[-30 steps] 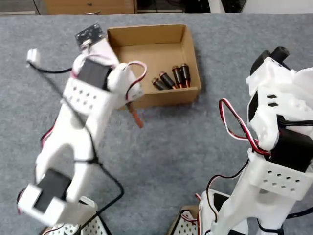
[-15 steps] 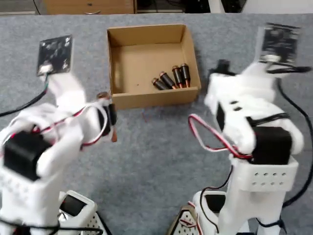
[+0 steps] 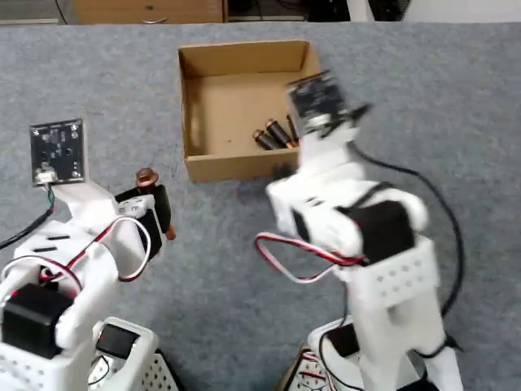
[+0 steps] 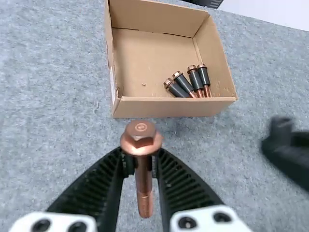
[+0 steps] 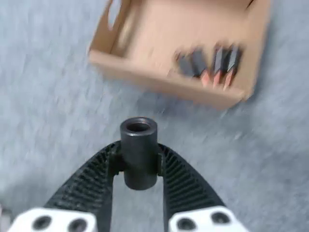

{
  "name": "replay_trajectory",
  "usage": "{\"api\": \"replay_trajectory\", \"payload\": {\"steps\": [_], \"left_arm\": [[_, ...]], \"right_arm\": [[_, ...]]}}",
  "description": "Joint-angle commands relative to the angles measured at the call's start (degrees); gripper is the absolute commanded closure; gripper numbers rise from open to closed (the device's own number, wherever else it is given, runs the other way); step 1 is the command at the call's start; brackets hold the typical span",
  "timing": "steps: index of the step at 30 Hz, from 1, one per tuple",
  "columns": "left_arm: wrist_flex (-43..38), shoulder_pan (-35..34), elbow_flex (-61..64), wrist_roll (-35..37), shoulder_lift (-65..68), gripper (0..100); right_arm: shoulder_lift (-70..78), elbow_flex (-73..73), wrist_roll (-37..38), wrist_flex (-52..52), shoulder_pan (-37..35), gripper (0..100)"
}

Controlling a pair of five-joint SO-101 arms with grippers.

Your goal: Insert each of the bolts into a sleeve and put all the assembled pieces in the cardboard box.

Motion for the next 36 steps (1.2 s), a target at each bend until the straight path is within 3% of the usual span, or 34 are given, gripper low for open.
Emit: {"api": "replay_trajectory", "payload": {"steps": [1, 8, 16, 22, 26, 36], "left_arm": [[-4.4, -0.5, 2.7, -0.2, -1.4, 98], [-7.7, -0.7, 4.3, -0.4, -1.4, 98], [-5.6, -3.5, 9.5, -5.2, -2.7, 98], [-13.2, -1.1, 15.7, 4.7, -8.2, 98], [-18.1, -0.3, 18.7, 8.1, -8.6, 98], [-22.6, 0.9, 22.9, 11.3, -8.5, 98]], "right_arm": [[-2.2, 6.9, 0.4, -5.1, -3.7, 99.7], [-19.7, 31.0, 0.4, -23.0, -8.7, 99.7], [-34.1, 50.4, 0.4, -37.4, -11.4, 99.7], [-36.5, 60.1, 0.1, -48.2, -13.5, 99.7], [-37.3, 62.4, 0.1, -50.5, -17.2, 99.8], [-46.9, 67.1, -3.2, -50.8, -17.4, 99.8]]}}
